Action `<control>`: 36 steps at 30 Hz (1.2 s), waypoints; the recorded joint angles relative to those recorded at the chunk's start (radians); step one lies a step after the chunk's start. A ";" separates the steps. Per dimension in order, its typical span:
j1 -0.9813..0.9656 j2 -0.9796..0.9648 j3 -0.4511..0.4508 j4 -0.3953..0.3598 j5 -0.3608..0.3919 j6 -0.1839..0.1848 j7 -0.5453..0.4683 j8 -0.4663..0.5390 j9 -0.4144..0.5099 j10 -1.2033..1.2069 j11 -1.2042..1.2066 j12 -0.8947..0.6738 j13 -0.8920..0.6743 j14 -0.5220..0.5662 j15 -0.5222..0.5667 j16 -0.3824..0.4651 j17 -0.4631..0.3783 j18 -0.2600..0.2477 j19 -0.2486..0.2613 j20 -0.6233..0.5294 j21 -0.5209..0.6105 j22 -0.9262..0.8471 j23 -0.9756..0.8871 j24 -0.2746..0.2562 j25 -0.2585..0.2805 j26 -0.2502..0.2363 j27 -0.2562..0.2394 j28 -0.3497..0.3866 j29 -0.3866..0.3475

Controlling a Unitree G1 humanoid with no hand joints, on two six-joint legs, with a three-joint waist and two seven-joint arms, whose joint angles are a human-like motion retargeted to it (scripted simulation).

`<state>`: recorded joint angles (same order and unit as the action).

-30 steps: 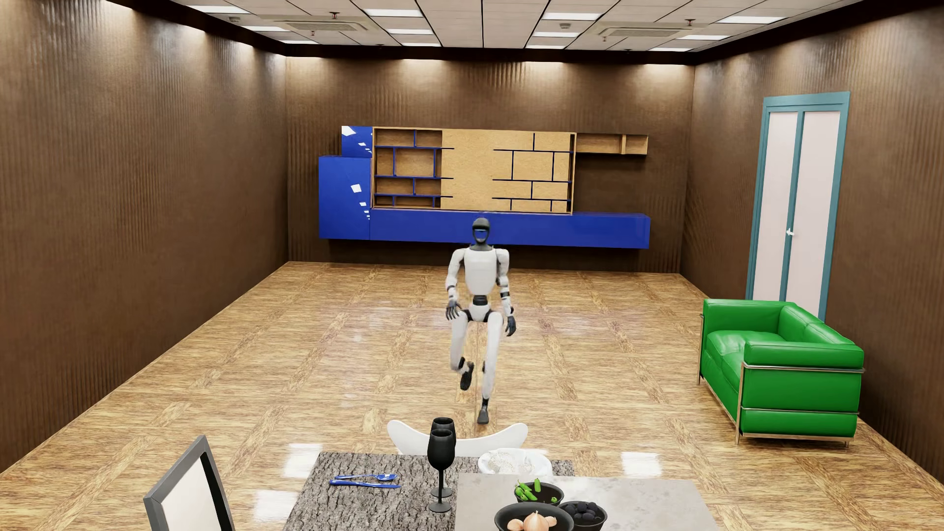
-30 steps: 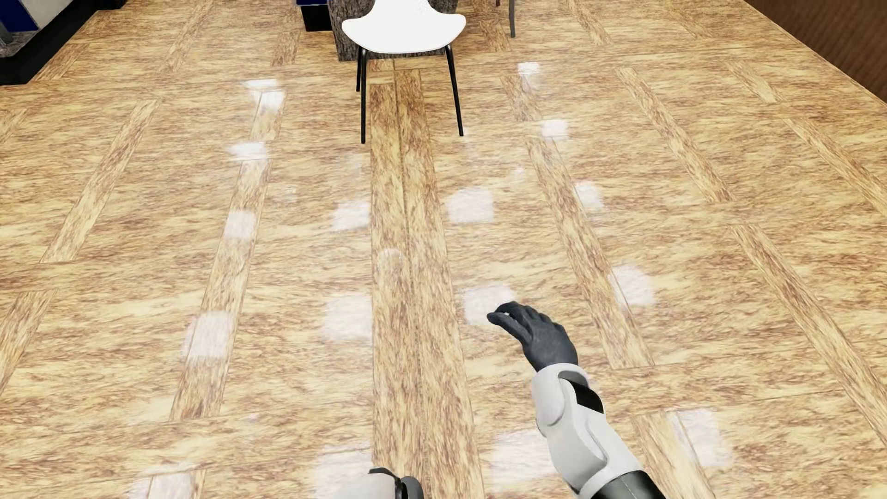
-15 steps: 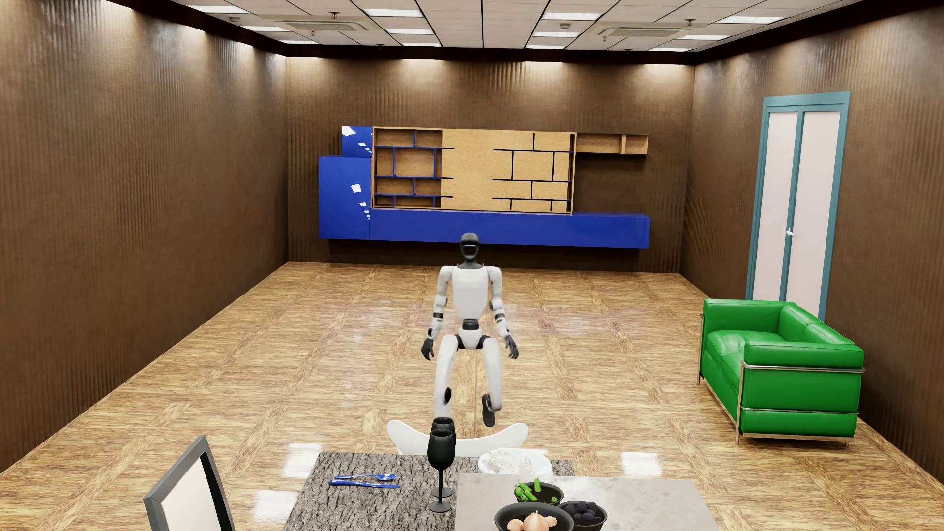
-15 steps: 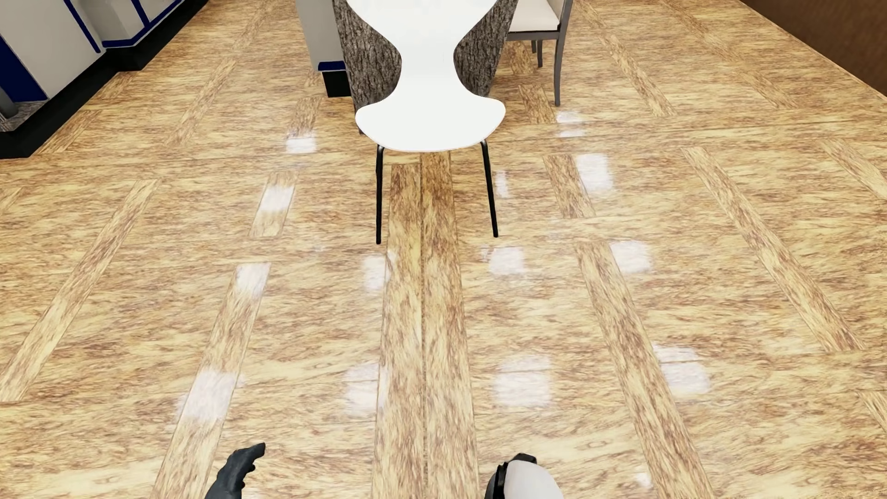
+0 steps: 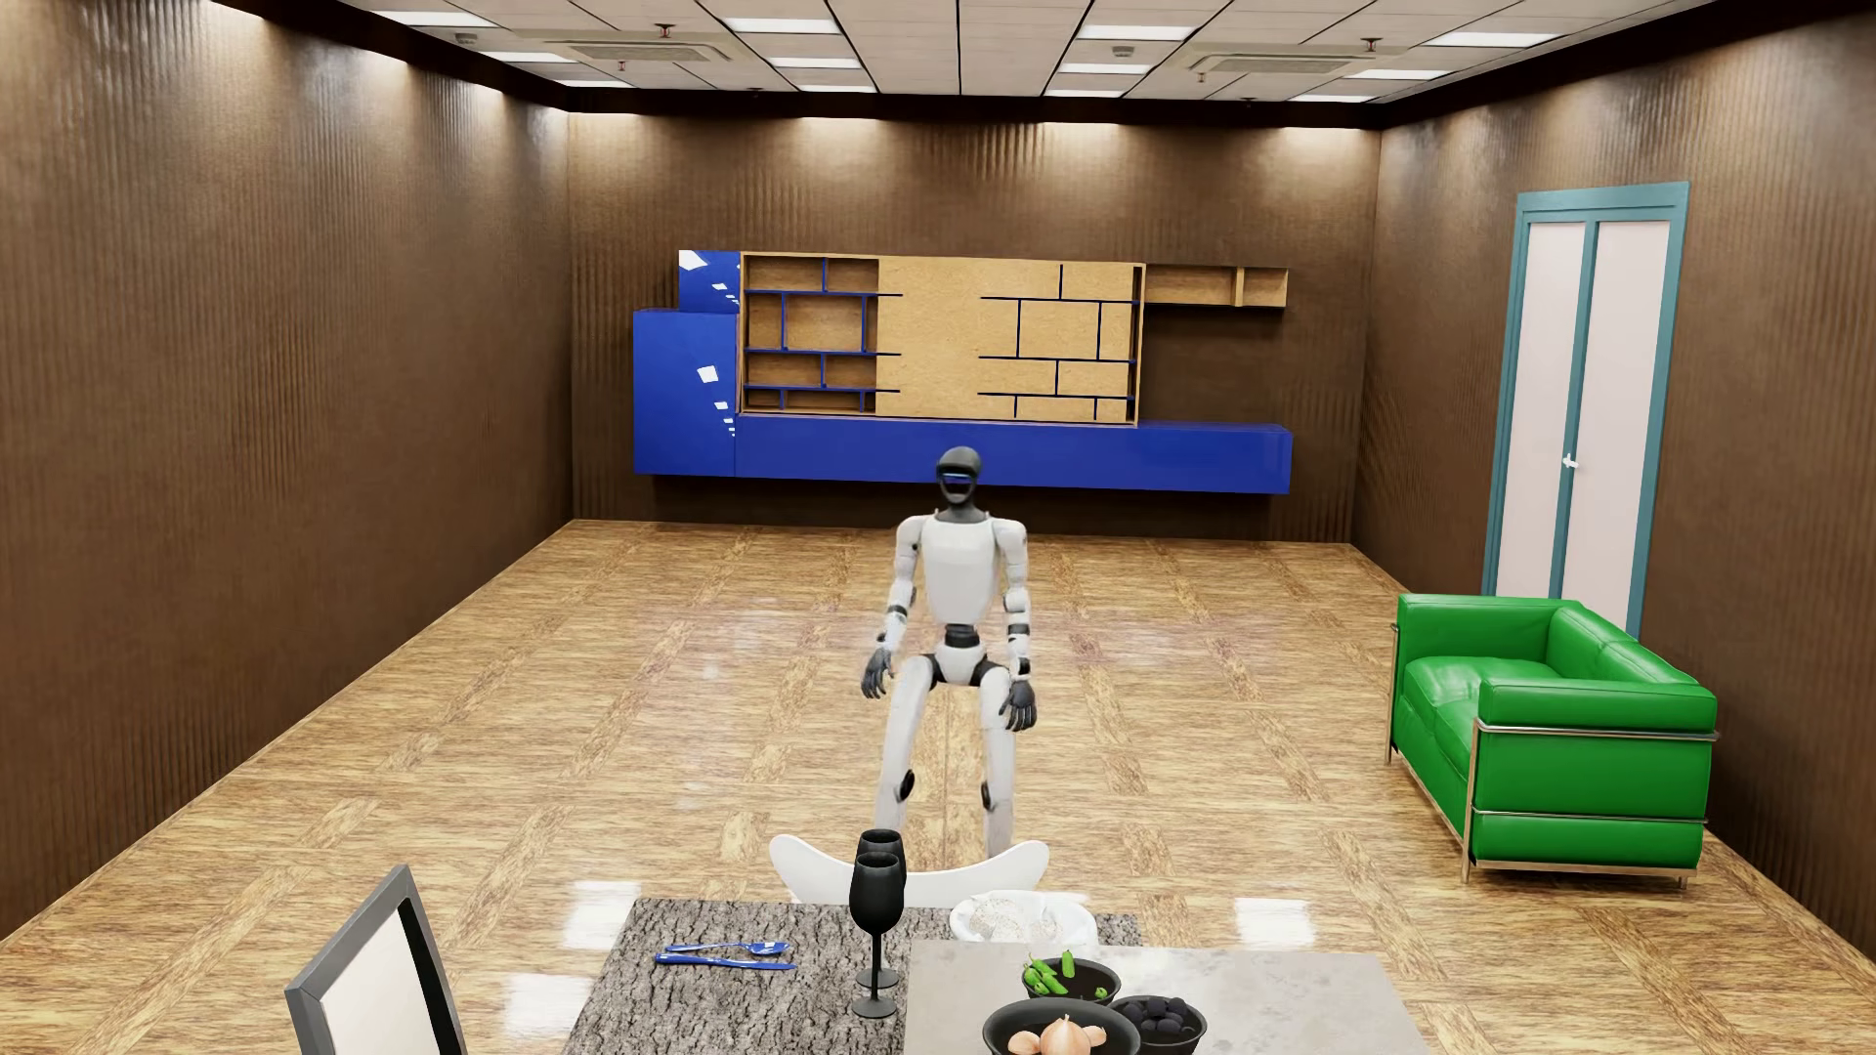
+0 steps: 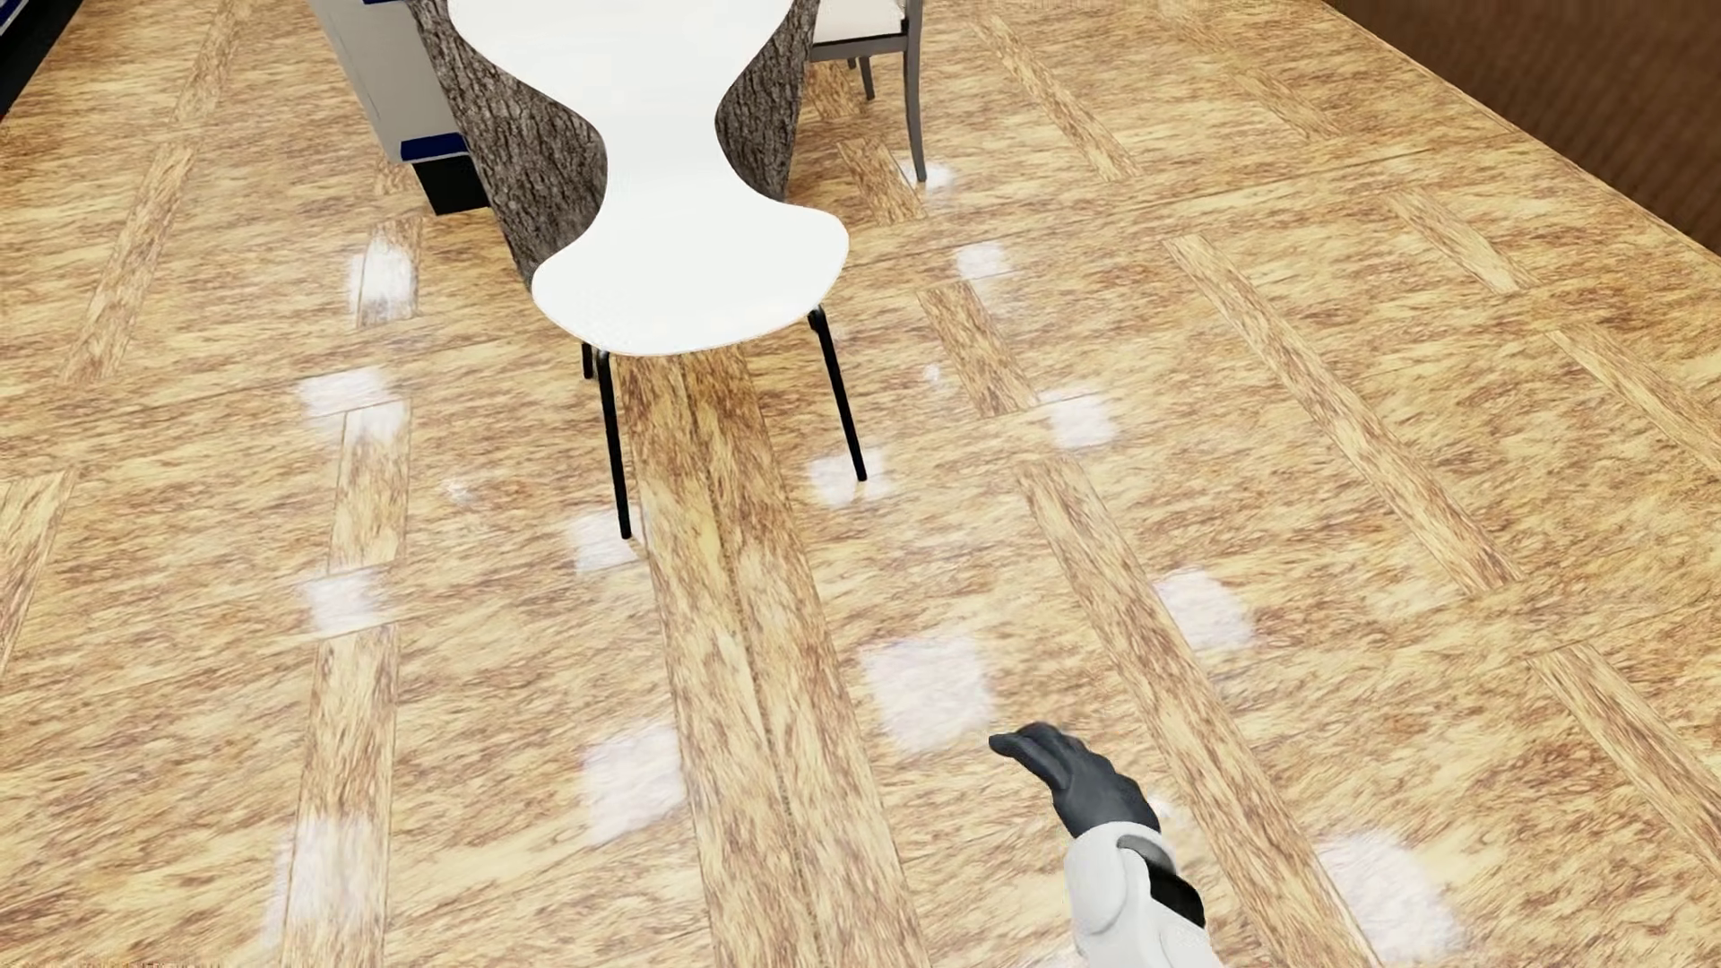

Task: Walk towards white chair

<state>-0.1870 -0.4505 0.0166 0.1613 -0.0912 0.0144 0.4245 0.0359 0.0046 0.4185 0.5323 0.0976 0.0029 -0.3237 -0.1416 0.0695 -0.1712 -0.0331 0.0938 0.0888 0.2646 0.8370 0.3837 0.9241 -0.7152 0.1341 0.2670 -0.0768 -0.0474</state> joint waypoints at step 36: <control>0.006 0.252 -0.001 -0.034 -0.069 -0.014 -0.255 -0.317 -0.034 -0.082 -0.131 0.078 0.140 -0.019 -0.186 -0.040 -0.016 -0.064 -0.046 0.118 0.123 -0.141 0.505 -0.110 0.206 -0.059 0.124 0.095 0.077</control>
<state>-0.1813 -0.1980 0.0158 0.1272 -0.1605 0.0002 0.1697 -0.2808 -0.0296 0.3370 0.4016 0.1758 0.1424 -0.3422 -0.3274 0.0296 -0.1877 -0.0975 0.0473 0.2067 0.3879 0.6958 0.8891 0.8145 -0.5095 0.0754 0.3915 0.0187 0.0293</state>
